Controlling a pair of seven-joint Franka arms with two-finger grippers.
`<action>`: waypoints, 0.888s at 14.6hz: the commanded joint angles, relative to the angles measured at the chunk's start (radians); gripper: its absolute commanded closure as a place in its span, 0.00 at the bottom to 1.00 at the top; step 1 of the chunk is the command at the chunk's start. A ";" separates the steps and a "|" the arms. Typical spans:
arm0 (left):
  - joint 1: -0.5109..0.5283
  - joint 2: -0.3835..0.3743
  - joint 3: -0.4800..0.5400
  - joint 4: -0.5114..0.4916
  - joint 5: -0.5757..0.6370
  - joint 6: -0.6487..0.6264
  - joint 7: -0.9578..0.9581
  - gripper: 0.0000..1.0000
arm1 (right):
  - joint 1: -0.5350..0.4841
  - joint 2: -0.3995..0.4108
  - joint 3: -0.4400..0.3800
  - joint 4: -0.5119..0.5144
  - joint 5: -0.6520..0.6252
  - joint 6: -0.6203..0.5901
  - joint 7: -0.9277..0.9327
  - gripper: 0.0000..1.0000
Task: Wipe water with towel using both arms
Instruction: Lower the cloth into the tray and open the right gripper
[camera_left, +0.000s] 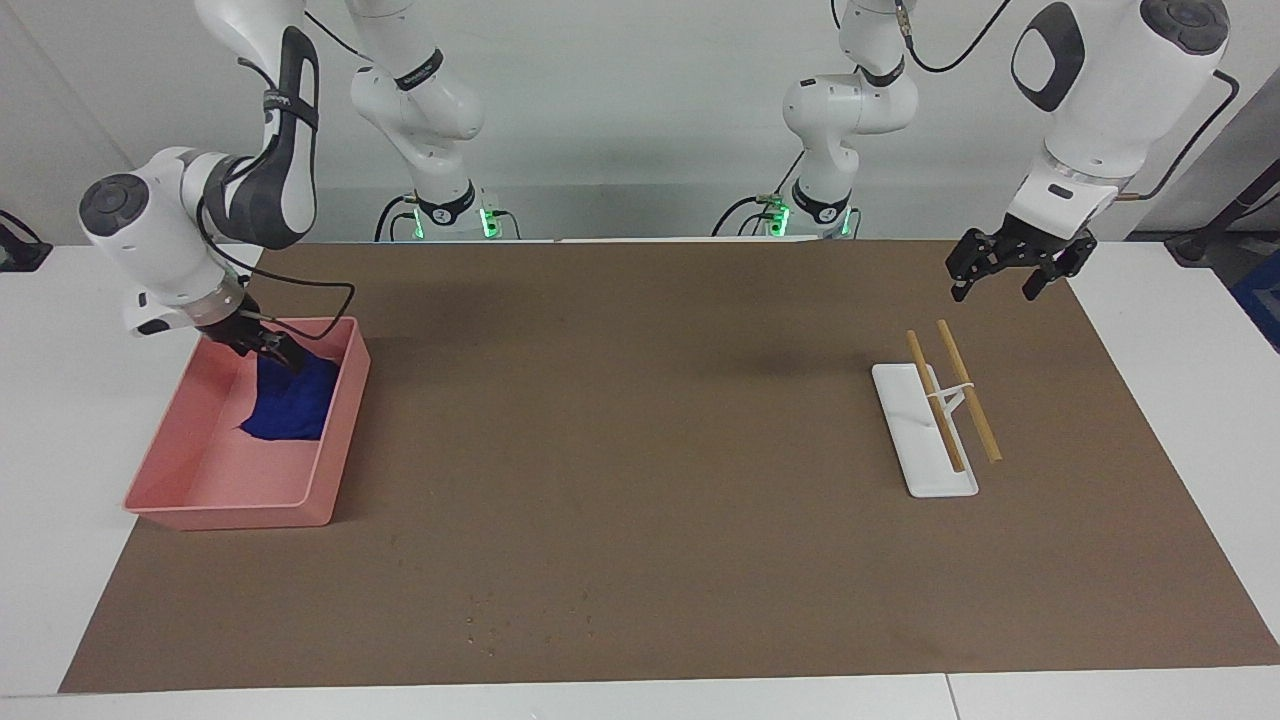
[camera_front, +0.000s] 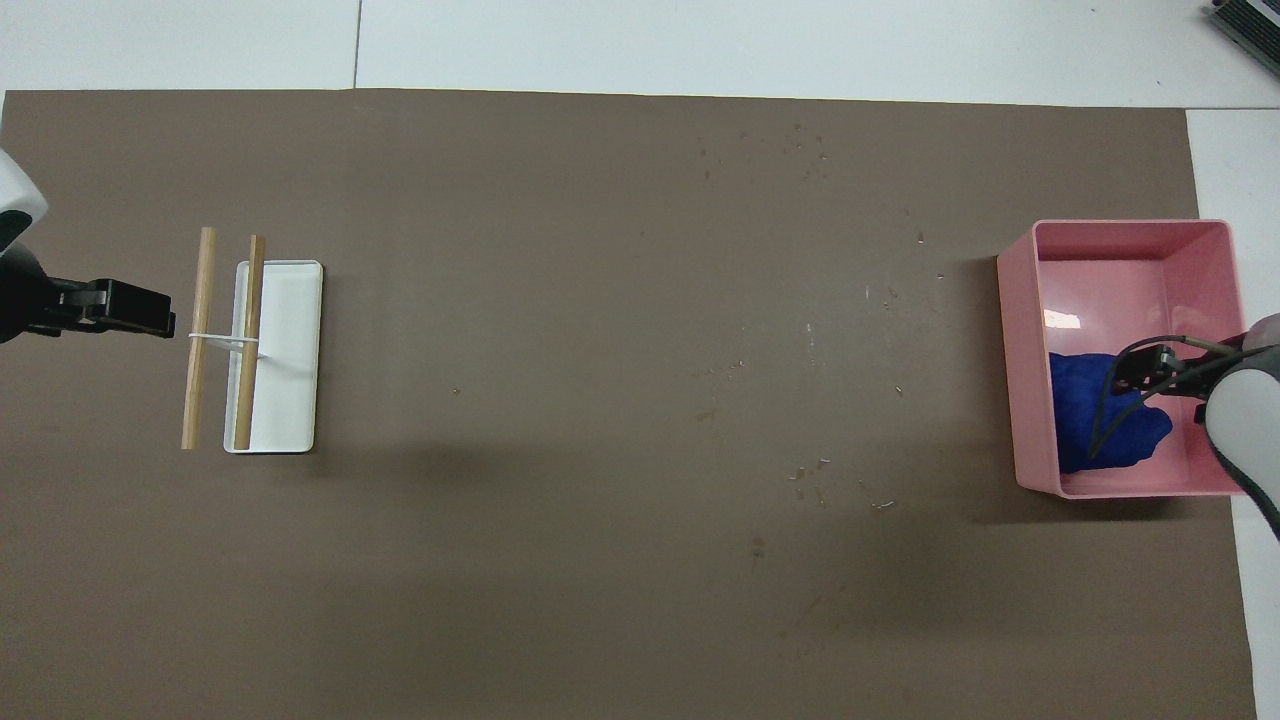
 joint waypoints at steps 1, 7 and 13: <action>-0.010 -0.004 0.008 -0.010 -0.009 0.015 -0.004 0.00 | -0.009 -0.032 0.033 0.139 -0.023 -0.124 -0.021 0.00; -0.010 -0.004 0.008 -0.011 -0.009 0.015 -0.004 0.00 | -0.009 -0.014 0.152 0.435 -0.022 -0.347 -0.010 0.00; -0.010 -0.004 0.008 -0.011 -0.009 0.017 -0.004 0.00 | -0.011 -0.023 0.315 0.490 -0.019 -0.445 0.109 0.00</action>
